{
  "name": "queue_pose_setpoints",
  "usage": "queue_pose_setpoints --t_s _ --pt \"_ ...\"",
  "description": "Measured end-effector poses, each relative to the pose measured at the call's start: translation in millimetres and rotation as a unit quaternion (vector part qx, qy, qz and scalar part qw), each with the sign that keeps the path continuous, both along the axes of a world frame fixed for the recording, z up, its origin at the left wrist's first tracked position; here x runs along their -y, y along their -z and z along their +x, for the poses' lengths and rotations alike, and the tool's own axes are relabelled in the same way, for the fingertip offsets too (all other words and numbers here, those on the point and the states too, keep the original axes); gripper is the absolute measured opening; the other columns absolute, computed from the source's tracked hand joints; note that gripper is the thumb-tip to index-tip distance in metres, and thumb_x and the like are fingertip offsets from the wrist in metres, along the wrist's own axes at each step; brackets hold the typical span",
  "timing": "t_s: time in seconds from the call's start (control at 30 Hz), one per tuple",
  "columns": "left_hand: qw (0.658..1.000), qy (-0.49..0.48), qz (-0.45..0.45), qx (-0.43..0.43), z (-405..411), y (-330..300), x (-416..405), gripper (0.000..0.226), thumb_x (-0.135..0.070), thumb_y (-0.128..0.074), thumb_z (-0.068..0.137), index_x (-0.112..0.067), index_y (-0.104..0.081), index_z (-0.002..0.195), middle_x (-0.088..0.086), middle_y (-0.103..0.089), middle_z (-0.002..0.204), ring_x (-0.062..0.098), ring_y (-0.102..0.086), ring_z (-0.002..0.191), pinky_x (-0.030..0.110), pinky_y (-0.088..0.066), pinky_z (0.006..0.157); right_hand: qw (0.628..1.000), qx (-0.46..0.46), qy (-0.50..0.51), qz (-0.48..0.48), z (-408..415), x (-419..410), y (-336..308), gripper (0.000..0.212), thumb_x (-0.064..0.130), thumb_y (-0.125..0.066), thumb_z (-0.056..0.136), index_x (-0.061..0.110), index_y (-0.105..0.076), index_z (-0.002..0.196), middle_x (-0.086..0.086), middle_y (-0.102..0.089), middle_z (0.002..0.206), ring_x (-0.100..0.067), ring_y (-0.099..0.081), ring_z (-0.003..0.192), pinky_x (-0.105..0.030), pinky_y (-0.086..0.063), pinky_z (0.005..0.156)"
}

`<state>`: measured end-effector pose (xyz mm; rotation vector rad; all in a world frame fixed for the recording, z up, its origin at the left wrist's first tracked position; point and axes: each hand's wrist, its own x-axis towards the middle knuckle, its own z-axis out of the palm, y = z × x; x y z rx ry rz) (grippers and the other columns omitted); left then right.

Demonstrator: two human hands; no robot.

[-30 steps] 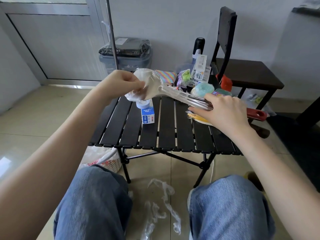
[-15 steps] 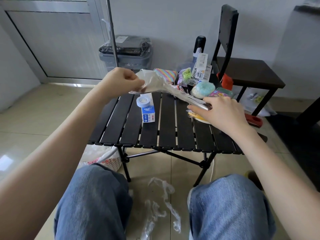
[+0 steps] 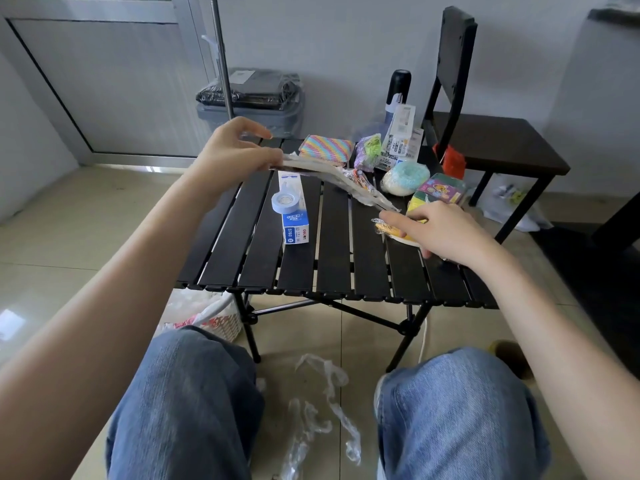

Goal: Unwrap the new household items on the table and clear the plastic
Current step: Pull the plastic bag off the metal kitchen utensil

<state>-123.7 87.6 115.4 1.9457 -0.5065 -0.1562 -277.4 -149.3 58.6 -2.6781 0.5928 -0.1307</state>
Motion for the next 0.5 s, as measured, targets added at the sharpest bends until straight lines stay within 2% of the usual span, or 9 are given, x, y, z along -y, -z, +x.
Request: queue_pose_setpoints --t_s 0.1,0.17,0.27,0.33,0.43,0.5 --pt "1.0 0.013 -0.008 0.016 -1 0 -1 0.034 -0.018 -0.072 0.082 -0.016 -0.049 0.108 -0.005 -0.071 0.085 0.012 -0.059 0.08 0.022 -0.043 0.071 0.997 0.007 -0.003 0.071 -1 5 0 0.064 0.073 -0.047 0.082 0.013 -0.071 0.076 0.005 -0.05 0.044 -0.007 -0.048 0.037 -0.025 -0.041 0.055" --pt "0.999 0.007 -0.005 0.05 -1 1 1 0.037 -0.019 -0.072 0.083 -0.016 -0.043 0.106 -0.009 -0.072 0.083 0.012 -0.06 0.078 0.025 -0.045 0.075 0.993 -0.004 -0.008 0.114 -3 6 -6 0.057 0.069 -0.051 0.083 0.016 -0.072 0.074 0.008 -0.043 0.037 -0.01 -0.046 0.037 -0.026 -0.041 0.057" --pt "0.996 -0.006 -0.013 0.088 0 -1 2 0.042 -0.016 -0.069 0.084 -0.018 -0.034 0.108 -0.006 -0.071 0.085 0.005 -0.055 0.062 0.018 -0.043 0.06 0.98 -0.037 -0.023 0.194 -4 6 -11 0.058 0.066 -0.053 0.084 0.011 -0.072 0.081 0.003 -0.048 0.041 -0.015 -0.052 0.043 -0.031 -0.047 0.064" --pt "0.994 -0.006 -0.01 0.11 1 -1 3 0.043 -0.014 -0.067 0.086 -0.02 -0.034 0.112 -0.003 -0.071 0.087 0.004 -0.055 0.06 0.016 -0.043 0.058 0.976 -0.049 -0.027 0.21 -3 5 -11 0.06 0.065 -0.051 0.086 0.008 -0.071 0.084 -0.001 -0.053 0.044 -0.02 -0.058 0.048 -0.031 -0.048 0.059" --pt "0.986 -0.006 0.022 0.163 1 3 8 0.048 -0.014 -0.064 0.087 -0.019 -0.037 0.127 -0.006 -0.069 0.095 0.014 -0.062 0.074 0.023 -0.048 0.07 0.979 -0.045 -0.022 0.2 -1 1 -10 0.061 0.063 -0.047 0.089 0.007 -0.069 0.084 -0.008 -0.059 0.05 -0.024 -0.065 0.052 -0.025 -0.046 0.052" --pt "0.979 -0.008 0.025 0.2 3 3 9 0.056 -0.011 -0.064 0.085 -0.021 -0.035 0.132 -0.003 -0.059 0.116 0.019 -0.06 0.085 0.018 -0.048 0.072 0.98 -0.041 -0.02 0.194 1 0 -9 0.061 0.063 -0.046 0.09 0.007 -0.069 0.083 -0.008 -0.059 0.05 -0.025 -0.065 0.052 -0.025 -0.046 0.05"
